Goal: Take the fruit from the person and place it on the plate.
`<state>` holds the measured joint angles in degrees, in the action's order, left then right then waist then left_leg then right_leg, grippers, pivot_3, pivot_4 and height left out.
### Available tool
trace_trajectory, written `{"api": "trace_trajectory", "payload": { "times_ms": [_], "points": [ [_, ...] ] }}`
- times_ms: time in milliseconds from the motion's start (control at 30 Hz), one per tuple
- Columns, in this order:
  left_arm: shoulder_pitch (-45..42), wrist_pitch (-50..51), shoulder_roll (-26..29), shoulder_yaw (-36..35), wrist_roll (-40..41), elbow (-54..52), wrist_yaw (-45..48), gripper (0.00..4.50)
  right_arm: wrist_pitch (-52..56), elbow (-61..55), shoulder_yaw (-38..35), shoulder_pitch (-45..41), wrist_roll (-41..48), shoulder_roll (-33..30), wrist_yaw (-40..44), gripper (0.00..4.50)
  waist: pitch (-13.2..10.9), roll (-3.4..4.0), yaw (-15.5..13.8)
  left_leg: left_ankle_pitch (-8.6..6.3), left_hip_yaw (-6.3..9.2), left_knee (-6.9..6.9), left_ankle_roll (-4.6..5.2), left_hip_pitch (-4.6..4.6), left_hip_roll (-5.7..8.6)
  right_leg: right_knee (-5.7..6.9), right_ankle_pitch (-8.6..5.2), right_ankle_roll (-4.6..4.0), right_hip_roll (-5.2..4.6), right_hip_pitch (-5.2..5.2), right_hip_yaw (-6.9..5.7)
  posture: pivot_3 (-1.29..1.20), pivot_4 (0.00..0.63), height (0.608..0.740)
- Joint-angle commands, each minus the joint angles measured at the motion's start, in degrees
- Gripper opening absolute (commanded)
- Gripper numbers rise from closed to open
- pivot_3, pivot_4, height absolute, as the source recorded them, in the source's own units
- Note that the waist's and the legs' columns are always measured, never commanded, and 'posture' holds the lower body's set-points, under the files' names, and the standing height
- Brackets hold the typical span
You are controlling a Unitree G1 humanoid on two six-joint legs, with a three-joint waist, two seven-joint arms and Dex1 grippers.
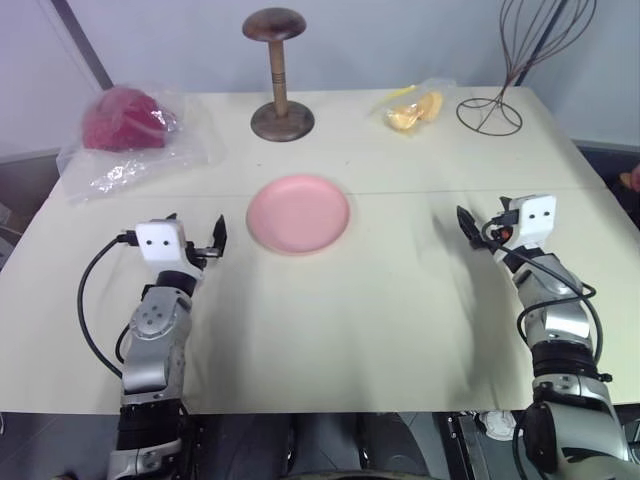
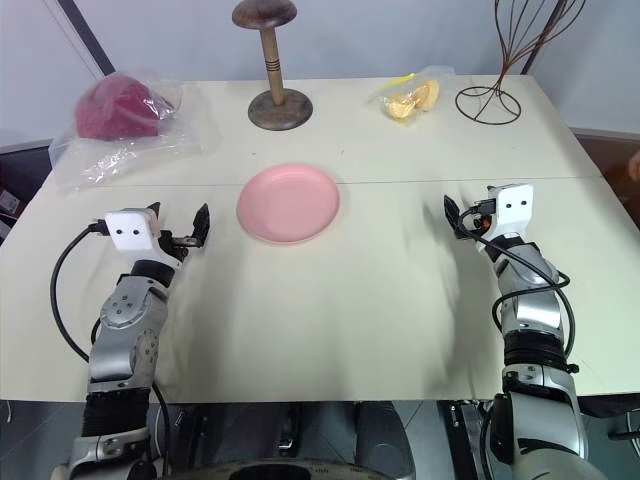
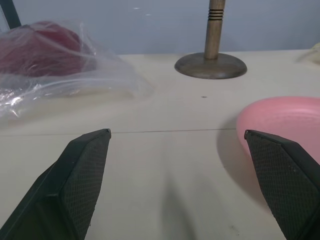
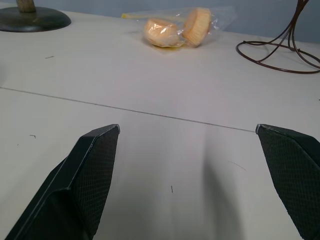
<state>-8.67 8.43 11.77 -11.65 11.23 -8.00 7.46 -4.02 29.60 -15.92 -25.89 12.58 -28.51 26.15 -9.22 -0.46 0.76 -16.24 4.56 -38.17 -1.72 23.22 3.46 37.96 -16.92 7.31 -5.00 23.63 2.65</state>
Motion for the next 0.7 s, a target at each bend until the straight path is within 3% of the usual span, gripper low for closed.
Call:
{"api": "trace_trajectory", "payload": {
  "times_ms": [33,700],
  "points": [
    [-0.11,-1.07,0.27,0.09,-0.43,-1.61,0.13,4.50,-0.98,-1.41,-0.68,-0.53,0.39,-0.58,-0.06,4.46,0.00,0.00,0.00,0.00,0.00,0.00,0.00,0.00,0.00,0.00,0.00,0.00,0.00,0.00,0.00,0.00,0.150,0.740],
    [0.33,-0.71,0.60,-0.07,-0.31,-1.84,0.28,4.50,-0.85,-1.76,-0.74,-0.11,0.44,-0.48,-0.15,4.46,0.00,0.00,0.00,0.00,0.00,0.00,0.00,0.00,0.00,0.00,0.00,0.00,0.00,0.00,0.00,0.00,0.150,0.740]
  ]
}}
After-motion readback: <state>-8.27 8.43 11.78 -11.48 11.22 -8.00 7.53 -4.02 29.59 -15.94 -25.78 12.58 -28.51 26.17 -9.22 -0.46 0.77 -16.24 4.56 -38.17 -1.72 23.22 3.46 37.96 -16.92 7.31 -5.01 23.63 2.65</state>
